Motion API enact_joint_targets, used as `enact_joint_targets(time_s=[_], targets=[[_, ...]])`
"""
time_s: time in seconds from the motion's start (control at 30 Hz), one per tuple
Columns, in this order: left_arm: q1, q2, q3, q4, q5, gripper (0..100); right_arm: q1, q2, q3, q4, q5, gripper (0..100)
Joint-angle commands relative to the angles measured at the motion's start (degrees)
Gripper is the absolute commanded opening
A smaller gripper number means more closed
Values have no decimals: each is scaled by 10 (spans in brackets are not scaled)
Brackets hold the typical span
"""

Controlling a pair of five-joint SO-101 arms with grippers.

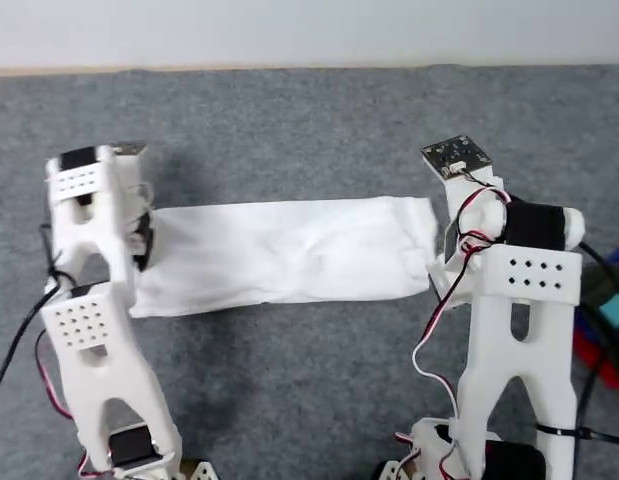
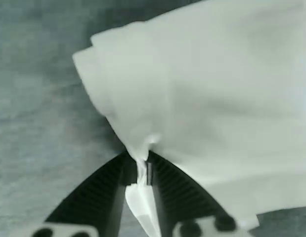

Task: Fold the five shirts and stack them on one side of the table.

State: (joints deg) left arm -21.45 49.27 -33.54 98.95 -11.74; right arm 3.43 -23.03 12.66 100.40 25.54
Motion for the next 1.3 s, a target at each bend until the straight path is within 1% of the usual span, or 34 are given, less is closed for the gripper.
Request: enact_joint_targets(time_s=[0.0,0.43,0.53,0.63,0.77,0.9,1.0,1.1,1.27], targets=[[-55,-26,-15,15,-32,1,6,-22,-3,20,-4,93],[-193,-26,-22,6,-133,1,6,-23,-4,21,-4,93],[-206,-27,-37,14,-140,1,6,-23,-4,21,-4,93],[-199,-38,-38,16,-139,1,6,-23,-4,21,-6,93],[-168,-95,-7,16,-137,1,6,-23,-4,21,-6,93],[-112,-192,75,16,-127,1,6,-23,-4,21,-7,93],[-53,-266,139,16,-114,1,6,-23,-4,21,-7,93],[11,-324,182,16,-84,1,6,-23,-4,21,-7,93],[108,-361,199,16,-27,1,6,-23,-3,21,-7,93]])
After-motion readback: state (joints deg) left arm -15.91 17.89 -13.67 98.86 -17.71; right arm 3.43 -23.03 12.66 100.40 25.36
